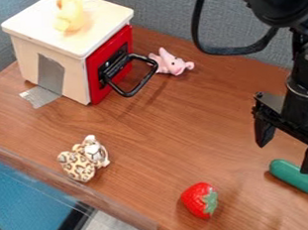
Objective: Open the drawer
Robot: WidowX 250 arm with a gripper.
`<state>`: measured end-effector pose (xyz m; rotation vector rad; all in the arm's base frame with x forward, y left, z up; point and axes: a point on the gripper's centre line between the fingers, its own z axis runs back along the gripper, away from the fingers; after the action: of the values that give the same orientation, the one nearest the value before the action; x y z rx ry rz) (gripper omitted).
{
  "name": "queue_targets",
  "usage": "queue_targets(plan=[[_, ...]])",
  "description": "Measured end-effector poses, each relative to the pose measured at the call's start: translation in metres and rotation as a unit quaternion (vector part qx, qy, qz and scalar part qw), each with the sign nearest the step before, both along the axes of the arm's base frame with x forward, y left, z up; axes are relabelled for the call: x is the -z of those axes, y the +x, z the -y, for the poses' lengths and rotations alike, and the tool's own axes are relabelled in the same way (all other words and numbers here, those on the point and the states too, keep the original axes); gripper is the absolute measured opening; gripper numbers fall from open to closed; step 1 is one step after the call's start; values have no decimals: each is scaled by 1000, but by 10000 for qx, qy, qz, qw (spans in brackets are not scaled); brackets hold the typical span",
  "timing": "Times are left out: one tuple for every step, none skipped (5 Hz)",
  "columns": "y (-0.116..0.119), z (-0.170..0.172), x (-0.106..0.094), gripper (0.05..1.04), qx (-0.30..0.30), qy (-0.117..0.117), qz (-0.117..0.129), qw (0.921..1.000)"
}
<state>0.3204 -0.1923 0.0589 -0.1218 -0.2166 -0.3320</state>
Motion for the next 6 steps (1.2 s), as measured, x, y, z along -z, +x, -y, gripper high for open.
queue_targets(plan=[[-4, -1, 14, 1000, 0, 83, -190, 9998], [7, -25, 15, 1000, -368, -53, -334, 9987], [17, -49, 15, 1000, -731, -222, -431, 9961], [24, -68, 14, 1000, -908, -286, -472, 9943], [42, -103, 14, 1000, -1307, -278, -422, 9901], [56, -130, 8, 1000, -1500, -158, -272, 9882]])
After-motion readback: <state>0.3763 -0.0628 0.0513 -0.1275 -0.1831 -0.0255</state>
